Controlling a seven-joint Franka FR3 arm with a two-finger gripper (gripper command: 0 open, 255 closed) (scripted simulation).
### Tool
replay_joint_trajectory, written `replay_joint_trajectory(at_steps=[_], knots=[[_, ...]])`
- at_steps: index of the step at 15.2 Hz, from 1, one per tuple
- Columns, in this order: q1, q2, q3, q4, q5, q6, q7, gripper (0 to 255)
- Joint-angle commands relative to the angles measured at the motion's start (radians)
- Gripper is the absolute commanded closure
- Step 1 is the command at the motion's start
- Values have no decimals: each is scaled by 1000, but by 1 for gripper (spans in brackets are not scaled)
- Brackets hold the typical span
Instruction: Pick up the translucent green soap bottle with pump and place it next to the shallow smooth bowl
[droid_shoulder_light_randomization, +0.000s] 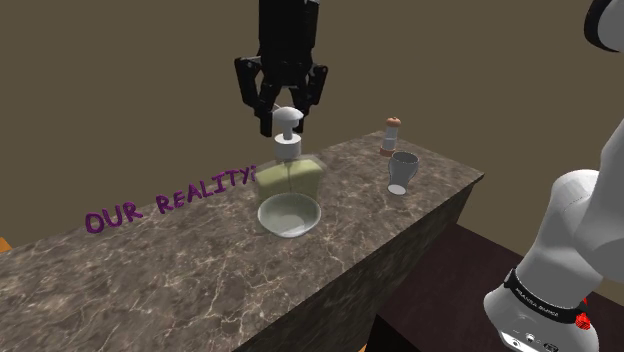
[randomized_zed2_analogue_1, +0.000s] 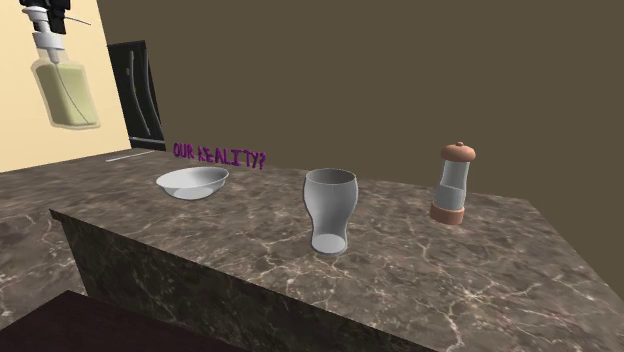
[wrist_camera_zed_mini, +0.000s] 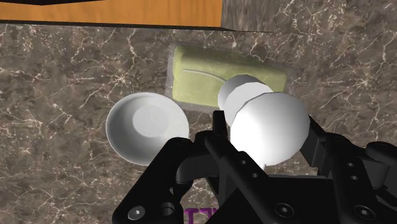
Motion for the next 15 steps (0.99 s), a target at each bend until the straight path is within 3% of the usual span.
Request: replay_joint_trajectory(at_steps=[1, 15], knots=[[0, -4, 0, -30, 1, 27, -2, 255], [-1, -31, -1, -250, 15, 220, -27, 255]])
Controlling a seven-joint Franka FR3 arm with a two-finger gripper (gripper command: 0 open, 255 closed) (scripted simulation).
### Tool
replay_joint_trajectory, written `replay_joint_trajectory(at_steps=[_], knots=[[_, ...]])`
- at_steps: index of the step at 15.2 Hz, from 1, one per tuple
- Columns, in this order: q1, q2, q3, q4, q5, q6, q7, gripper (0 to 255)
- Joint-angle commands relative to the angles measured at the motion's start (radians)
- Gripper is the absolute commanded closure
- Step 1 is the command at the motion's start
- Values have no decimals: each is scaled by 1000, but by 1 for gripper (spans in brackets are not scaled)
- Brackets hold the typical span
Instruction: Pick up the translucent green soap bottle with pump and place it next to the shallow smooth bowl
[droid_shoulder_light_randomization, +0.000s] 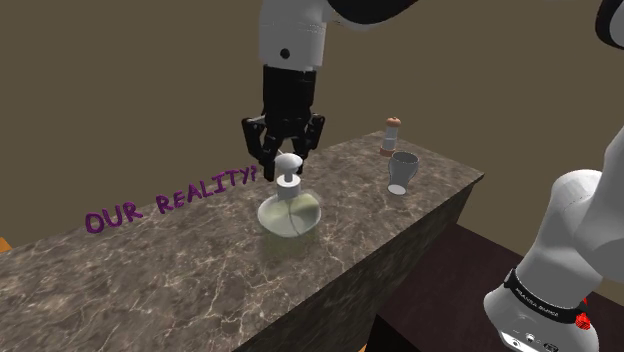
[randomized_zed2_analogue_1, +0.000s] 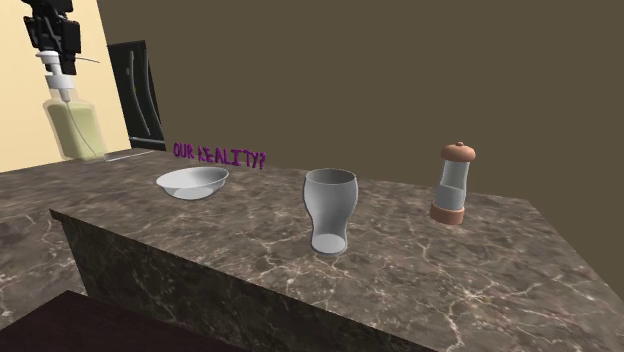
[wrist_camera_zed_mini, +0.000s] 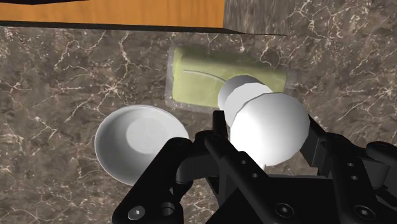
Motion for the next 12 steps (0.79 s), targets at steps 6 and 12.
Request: replay_joint_trajectory(at_steps=[6, 12], knots=[[1, 7, 1, -87, 0, 95, -9, 255], [2, 19, 2, -155, -1, 173, -14, 255]])
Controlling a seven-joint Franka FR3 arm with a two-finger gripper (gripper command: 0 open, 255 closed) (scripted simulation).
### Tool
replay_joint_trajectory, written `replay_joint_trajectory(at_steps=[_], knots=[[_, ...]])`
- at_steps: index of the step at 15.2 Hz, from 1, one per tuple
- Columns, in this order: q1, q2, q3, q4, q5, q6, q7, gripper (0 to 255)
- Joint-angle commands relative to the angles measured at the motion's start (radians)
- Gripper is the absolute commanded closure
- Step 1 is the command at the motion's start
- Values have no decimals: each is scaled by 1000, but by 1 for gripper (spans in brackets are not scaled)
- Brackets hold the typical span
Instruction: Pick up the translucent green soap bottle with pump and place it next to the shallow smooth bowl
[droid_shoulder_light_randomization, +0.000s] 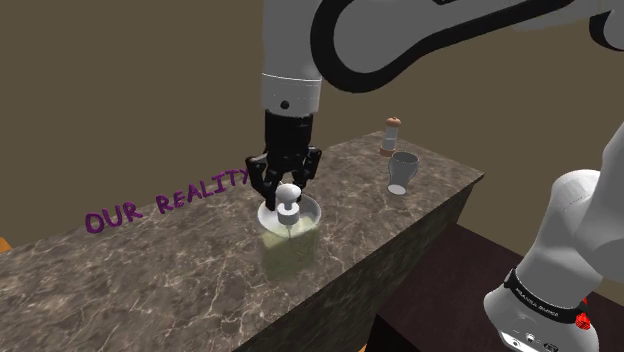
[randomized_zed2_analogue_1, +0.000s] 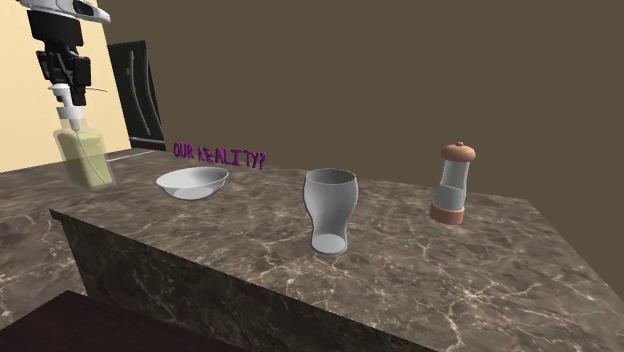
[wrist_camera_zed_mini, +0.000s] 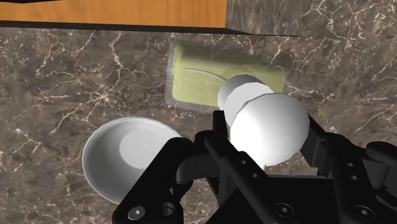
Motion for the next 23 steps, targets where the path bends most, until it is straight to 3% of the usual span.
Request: replay_joint_trajectory(at_steps=[1, 12, 20, 21, 23], knots=[[1, 2, 1, -25, 0, 28, -2, 255], [5, 48, 4, -129, -11, 175, -4, 255], [5, 48, 4, -129, -11, 175, -4, 255], [5, 48, 4, -129, -11, 175, -4, 0], [5, 48, 4, -129, -11, 175, -4, 0]])
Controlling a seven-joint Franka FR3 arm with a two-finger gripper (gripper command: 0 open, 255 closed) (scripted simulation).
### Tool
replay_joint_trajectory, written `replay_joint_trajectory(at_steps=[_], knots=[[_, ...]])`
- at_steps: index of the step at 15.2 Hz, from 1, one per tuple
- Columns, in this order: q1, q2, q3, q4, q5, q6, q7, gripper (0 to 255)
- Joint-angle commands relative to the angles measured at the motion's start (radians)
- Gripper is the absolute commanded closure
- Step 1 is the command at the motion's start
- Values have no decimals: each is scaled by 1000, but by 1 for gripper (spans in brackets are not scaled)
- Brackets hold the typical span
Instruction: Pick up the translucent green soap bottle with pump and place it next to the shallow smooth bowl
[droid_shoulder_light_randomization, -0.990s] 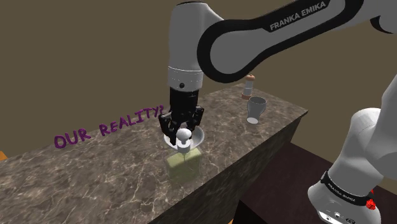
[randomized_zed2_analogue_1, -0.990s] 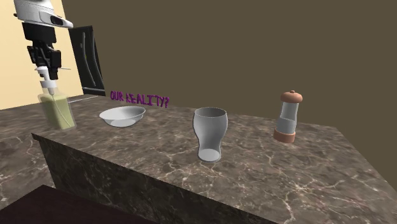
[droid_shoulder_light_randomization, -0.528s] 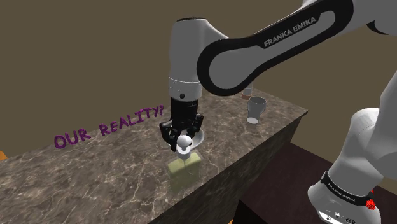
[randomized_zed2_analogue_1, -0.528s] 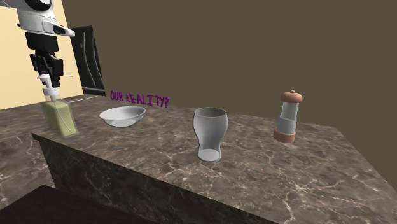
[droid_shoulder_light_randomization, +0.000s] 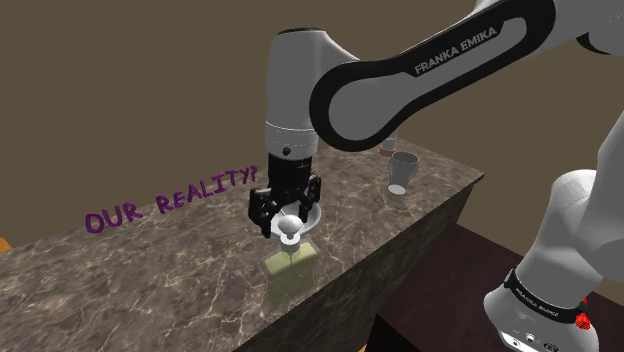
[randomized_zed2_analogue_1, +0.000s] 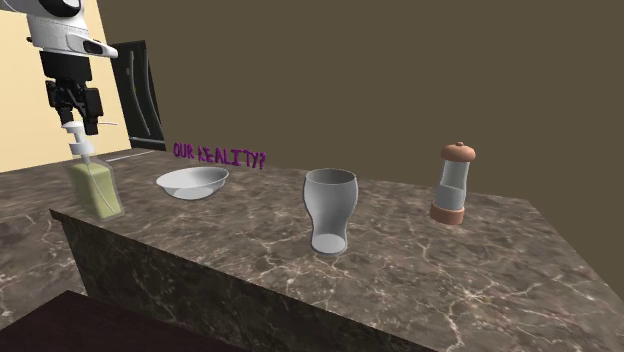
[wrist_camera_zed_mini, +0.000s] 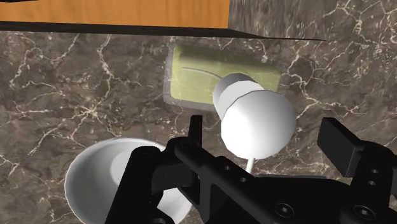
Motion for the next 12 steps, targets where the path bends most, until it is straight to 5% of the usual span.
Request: replay_joint_trajectory(at_steps=[1, 7, 12], knots=[[0, 0, 0, 0, 0, 0, 0, 0], [-10, -51, -7, 72, 16, -121, -12, 0], [-10, -51, -7, 72, 16, -121, -12, 0]])
